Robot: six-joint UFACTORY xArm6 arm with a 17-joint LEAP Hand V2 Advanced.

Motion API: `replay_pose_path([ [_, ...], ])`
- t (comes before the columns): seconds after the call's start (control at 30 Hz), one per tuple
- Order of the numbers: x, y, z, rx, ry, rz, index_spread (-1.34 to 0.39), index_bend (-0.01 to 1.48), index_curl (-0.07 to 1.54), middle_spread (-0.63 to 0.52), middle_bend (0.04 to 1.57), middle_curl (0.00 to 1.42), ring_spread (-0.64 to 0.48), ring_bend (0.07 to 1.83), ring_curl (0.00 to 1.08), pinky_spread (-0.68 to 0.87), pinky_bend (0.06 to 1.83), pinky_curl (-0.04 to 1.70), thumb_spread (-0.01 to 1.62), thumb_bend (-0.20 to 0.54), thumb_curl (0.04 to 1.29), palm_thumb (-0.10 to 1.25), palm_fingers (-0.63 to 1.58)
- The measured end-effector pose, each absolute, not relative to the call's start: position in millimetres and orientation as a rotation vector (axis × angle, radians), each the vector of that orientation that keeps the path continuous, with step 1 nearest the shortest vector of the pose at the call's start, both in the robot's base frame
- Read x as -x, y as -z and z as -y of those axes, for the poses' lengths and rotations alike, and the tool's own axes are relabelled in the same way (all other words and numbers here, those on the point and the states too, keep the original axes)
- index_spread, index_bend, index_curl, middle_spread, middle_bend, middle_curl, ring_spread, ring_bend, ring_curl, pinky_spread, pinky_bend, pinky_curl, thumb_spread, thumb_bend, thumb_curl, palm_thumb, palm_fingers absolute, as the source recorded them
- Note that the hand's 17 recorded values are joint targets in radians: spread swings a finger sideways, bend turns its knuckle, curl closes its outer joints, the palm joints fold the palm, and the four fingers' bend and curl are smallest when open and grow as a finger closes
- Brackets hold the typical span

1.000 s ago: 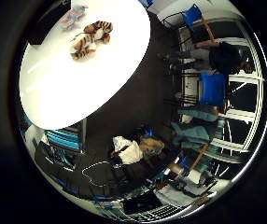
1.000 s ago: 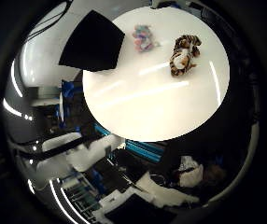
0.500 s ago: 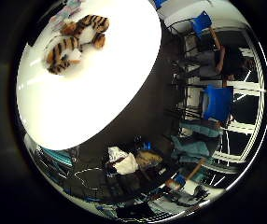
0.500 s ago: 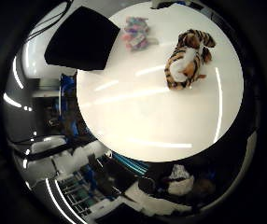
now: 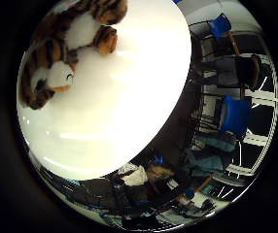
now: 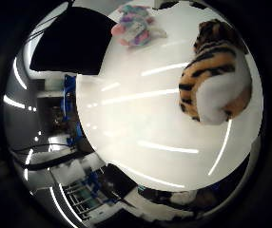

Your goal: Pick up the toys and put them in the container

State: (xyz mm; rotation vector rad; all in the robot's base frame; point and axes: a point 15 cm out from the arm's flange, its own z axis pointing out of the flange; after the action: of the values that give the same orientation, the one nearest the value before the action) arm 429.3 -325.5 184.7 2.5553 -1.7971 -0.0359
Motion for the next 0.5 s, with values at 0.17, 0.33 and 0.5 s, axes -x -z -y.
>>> replay_pose_path([
  [0.17,-426.4,-176.3,328.0,-2.546,0.059,1.804,-0.43,0.17,0.31,-0.07,0.19,0.3,0.16,0.27,0.25,0.4,0.33,0.29,0.88,-0.028,0.31,0.24,0.19],
  [0.33,-425.1,-168.0,329.2,-2.542,0.078,1.802,-0.42,0.16,0.29,-0.08,0.22,0.32,0.14,0.3,0.25,0.42,0.33,0.28,0.91,-0.021,0.31,0.32,0.28],
  [0.5,-420.0,-165.2,335.1,-2.511,0.086,1.787,-0.43,0.15,0.28,-0.12,0.26,0.33,0.06,0.4,0.26,0.44,0.35,0.28,0.96,-0.012,0.32,0.45,0.43],
])
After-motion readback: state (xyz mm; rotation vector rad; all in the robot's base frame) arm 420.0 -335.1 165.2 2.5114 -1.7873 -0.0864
